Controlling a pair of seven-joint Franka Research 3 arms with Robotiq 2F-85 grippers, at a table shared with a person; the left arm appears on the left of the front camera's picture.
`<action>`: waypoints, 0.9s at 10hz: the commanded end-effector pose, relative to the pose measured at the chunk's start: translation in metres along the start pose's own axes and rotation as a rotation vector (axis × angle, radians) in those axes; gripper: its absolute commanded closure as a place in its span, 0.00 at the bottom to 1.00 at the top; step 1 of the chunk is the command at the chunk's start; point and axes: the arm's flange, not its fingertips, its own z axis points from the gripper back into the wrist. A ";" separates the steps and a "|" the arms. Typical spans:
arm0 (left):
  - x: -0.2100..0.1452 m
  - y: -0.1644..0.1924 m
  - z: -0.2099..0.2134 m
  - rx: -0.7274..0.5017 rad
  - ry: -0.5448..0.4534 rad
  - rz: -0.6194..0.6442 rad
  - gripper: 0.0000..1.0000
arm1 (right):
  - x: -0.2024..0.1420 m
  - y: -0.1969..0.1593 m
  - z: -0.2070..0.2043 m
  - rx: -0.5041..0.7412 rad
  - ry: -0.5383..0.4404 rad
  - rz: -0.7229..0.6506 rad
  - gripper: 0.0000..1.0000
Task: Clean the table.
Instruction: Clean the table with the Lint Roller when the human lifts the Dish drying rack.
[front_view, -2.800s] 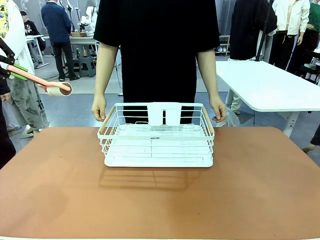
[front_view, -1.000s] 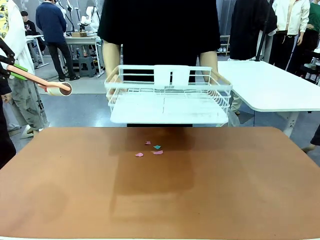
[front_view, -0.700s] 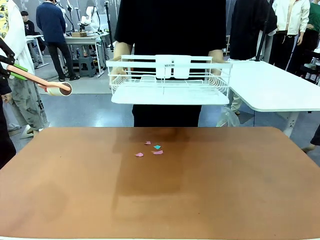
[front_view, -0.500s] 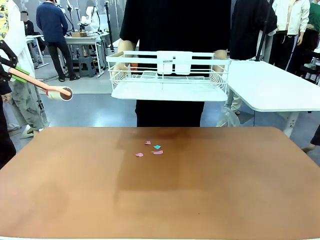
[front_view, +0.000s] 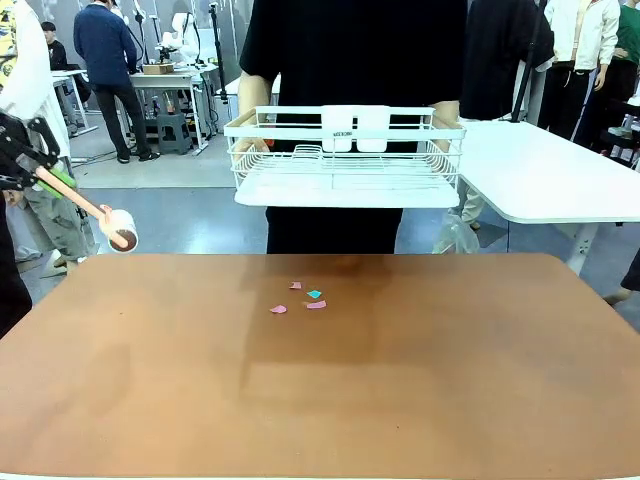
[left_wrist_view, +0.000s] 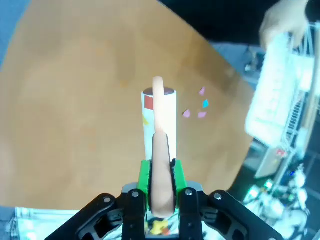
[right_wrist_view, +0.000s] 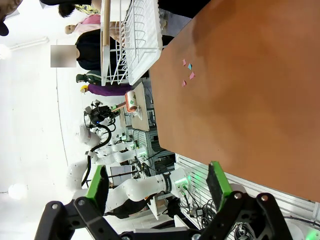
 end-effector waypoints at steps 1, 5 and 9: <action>0.025 0.008 -0.010 -0.048 0.118 -0.181 0.78 | -0.002 0.002 0.001 0.014 0.000 0.010 0.00; 0.037 0.013 -0.055 -0.079 0.161 -0.232 0.78 | -0.002 0.002 0.001 0.014 0.000 0.010 0.00; 0.030 0.018 -0.062 -0.057 0.142 -0.229 0.78 | -0.002 0.002 0.001 0.014 0.000 0.010 0.00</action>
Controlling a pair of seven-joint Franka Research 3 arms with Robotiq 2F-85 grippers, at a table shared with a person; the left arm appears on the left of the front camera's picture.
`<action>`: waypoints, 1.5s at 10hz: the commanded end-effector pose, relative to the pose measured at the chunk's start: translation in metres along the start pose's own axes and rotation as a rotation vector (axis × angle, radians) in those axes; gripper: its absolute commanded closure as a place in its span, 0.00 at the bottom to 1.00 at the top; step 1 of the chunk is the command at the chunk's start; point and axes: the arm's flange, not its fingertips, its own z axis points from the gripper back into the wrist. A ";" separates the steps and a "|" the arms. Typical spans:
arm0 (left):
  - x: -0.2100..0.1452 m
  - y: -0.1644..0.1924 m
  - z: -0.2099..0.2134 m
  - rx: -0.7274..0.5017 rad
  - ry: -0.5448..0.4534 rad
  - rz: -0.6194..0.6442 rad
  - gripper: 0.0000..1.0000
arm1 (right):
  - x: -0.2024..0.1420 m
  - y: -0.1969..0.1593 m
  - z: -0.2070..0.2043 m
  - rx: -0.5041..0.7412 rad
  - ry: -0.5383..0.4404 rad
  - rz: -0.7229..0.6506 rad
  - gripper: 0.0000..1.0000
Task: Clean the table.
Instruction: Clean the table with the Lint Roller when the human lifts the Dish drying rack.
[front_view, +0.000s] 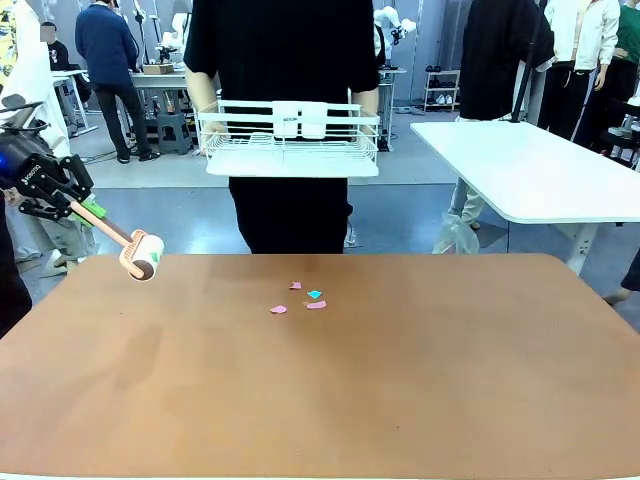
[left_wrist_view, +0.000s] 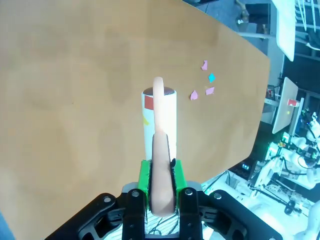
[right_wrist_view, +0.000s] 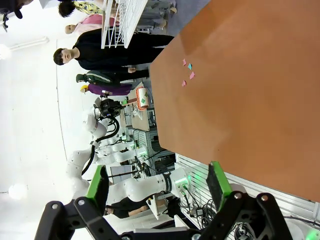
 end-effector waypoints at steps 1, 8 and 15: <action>-0.003 -0.001 0.003 -0.002 -0.004 -0.009 0.78 | -0.001 0.002 0.001 0.013 -0.001 0.010 0.00; 0.018 0.006 -0.013 -0.053 0.110 -0.047 0.78 | -0.001 0.002 0.001 0.013 -0.001 0.010 0.00; 0.078 0.006 -0.106 -0.179 0.200 -0.127 0.78 | -0.001 0.002 0.001 0.013 -0.001 0.010 0.00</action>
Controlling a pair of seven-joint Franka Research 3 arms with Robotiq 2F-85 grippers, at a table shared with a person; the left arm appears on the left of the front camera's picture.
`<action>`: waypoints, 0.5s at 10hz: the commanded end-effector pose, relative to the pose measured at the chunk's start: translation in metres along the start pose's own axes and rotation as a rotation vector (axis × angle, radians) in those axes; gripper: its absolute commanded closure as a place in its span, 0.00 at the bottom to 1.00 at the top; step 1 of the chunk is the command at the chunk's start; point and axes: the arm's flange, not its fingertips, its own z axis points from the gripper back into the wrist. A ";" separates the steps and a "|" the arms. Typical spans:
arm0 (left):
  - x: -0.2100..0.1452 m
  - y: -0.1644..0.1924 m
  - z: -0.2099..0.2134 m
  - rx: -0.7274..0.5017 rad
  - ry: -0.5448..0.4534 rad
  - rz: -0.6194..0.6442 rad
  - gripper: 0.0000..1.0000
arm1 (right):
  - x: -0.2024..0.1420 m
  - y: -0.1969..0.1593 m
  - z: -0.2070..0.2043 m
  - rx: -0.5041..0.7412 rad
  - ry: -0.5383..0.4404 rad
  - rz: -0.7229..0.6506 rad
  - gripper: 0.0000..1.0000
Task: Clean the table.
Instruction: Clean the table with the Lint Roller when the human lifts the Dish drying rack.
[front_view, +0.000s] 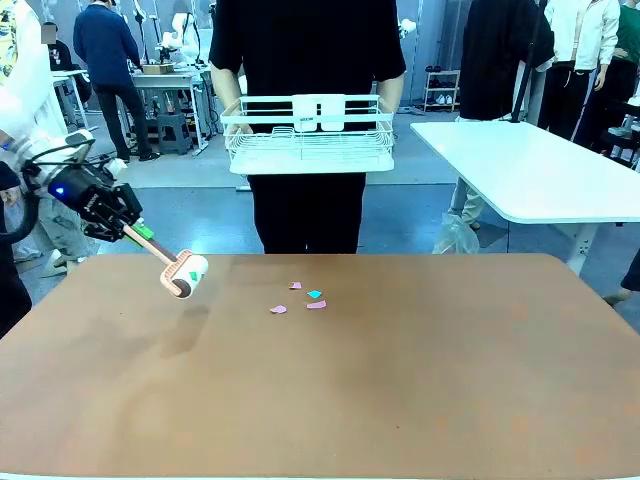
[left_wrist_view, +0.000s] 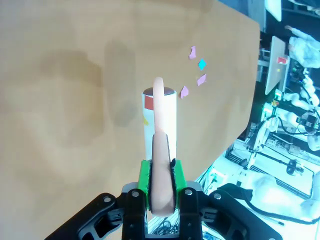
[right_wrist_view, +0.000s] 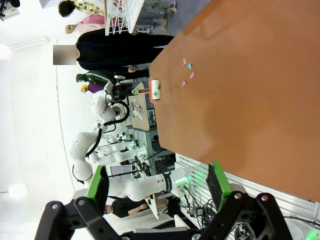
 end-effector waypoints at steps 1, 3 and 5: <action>0.013 0.003 -0.009 -0.068 -0.015 0.034 0.78 | -0.001 0.002 0.001 0.013 -0.002 0.010 0.00; 0.008 0.012 -0.025 -0.068 -0.093 0.038 0.78 | -0.001 0.002 0.001 0.013 -0.002 0.010 0.00; 0.003 0.024 -0.031 -0.085 -0.149 0.015 0.78 | -0.001 0.002 0.001 0.013 -0.002 0.010 0.00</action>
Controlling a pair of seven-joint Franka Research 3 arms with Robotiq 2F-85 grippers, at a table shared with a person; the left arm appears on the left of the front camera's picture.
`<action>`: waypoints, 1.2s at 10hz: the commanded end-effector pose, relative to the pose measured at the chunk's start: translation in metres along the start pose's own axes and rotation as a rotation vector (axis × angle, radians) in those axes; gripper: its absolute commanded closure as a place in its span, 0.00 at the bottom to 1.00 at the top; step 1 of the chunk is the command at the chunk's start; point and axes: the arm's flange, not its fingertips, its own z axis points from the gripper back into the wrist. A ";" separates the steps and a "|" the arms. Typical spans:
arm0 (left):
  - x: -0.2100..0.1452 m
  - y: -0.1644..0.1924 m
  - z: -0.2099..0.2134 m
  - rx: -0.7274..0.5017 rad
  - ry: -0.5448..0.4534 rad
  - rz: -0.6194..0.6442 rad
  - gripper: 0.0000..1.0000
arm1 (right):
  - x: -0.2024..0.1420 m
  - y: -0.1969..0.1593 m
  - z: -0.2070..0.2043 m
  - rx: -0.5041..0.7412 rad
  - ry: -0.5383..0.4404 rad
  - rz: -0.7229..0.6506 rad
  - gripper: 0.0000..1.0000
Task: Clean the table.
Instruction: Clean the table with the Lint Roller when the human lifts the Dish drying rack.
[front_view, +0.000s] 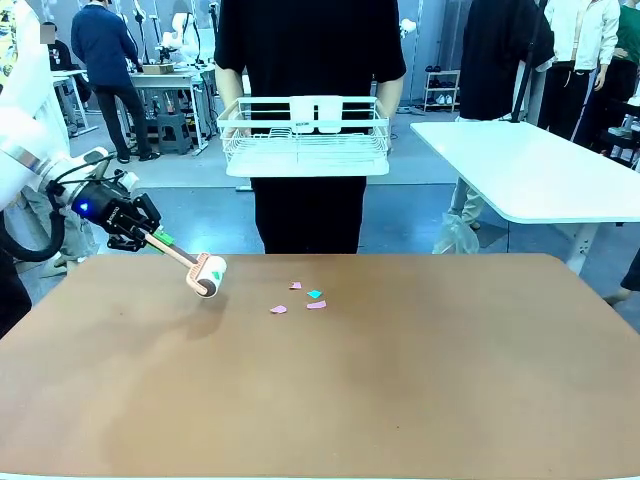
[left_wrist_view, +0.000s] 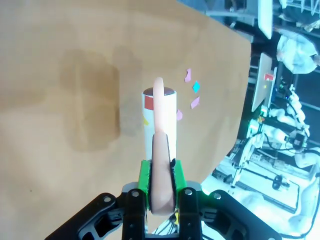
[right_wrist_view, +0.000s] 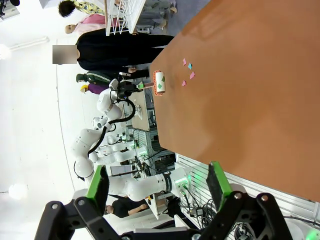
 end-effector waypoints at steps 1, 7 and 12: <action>-0.010 0.008 -0.008 -0.033 -0.063 -0.060 0.78 | -0.001 0.002 0.001 0.013 -0.002 0.010 0.00; -0.010 0.020 -0.019 -0.015 -0.011 -0.041 0.78 | -0.001 0.002 0.001 0.013 -0.002 0.010 0.00; -0.010 0.022 -0.021 -0.022 -0.002 -0.038 0.78 | -0.001 0.002 0.001 0.013 -0.002 0.010 0.00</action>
